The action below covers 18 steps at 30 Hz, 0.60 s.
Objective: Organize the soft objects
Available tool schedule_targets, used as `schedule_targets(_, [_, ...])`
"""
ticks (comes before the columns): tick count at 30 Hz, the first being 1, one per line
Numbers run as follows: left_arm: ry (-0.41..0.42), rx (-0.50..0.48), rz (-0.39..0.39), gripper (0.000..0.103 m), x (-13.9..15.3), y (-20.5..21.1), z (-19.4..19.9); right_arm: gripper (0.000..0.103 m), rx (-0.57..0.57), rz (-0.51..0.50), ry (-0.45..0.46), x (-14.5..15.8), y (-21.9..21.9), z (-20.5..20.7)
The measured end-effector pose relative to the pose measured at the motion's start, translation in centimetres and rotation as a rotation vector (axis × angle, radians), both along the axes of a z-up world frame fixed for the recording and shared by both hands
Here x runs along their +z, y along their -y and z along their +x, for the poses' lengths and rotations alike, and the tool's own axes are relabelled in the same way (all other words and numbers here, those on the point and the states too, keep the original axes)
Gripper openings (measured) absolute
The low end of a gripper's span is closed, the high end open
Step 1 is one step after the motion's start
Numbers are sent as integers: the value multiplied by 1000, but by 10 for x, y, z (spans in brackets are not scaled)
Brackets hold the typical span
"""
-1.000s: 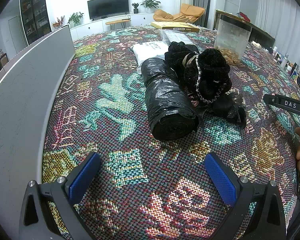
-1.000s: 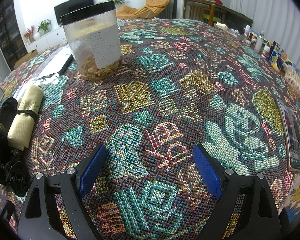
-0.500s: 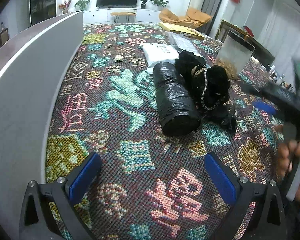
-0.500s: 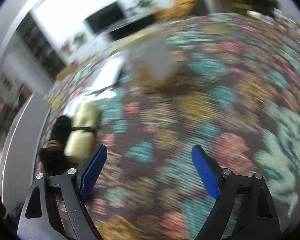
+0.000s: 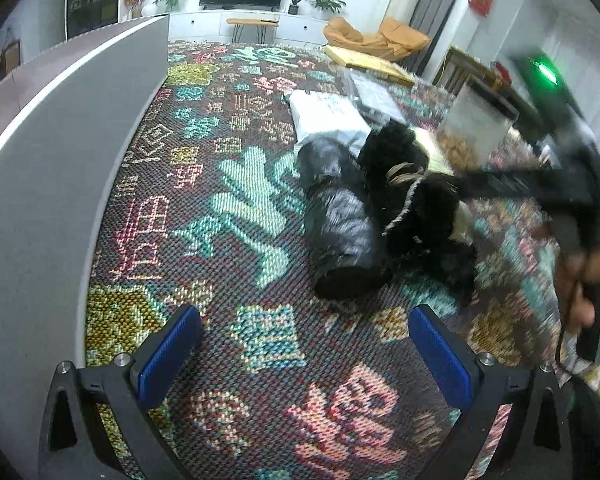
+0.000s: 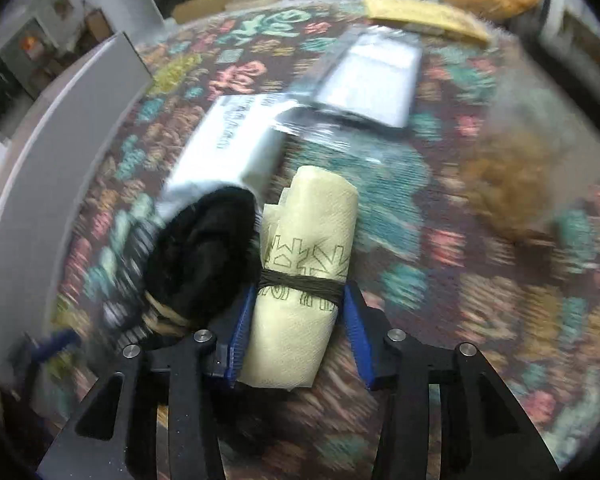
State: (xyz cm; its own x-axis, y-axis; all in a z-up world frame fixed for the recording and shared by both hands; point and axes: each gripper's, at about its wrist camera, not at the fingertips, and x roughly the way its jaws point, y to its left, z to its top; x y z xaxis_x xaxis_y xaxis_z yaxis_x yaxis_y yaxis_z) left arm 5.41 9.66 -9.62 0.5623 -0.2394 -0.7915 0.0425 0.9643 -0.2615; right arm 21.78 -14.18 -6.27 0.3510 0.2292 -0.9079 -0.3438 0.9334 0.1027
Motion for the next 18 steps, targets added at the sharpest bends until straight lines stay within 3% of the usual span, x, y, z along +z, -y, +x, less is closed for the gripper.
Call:
schedule_targets(3, [20,36,-70,103,7,-9,6,46,-78,-20,54,18,45,-17])
schedule_targets(7, [-6,113,-137,100,7,-16,35,46,-193,-69,57,10,107,-23])
schedule_targets(10, [-70,116,-89,85,-3,-4,66,50,-251,-67,25,-6,141,-27])
schedule_targets(12, [-46,92,-17,81,-2,9,75,55,-268,-39,18,-9,151,-30])
schedule_targets(13, [-55,74,4,73,-4,14,83,68,-274,-15,2,-12,154,-30])
schedule_targets(14, [-45,61,27,49,-1,18,87,72,-274,6,-16,-14,155,-29])
schedule_targets(15, [-48,43,7,38,0,20,89,72,-274,10,-7,-13,156,-30])
schedule_targets(16, [-65,42,1,38,2,20,91,67,-267,2,-13,-12,155,-29])
schedule_targets(17, [-72,58,-2,37,6,17,89,44,-263,-21,-9,-10,154,-29])
schedule_targets(18, [-67,70,-8,37,9,13,85,44,-269,-20,-17,-7,156,-28])
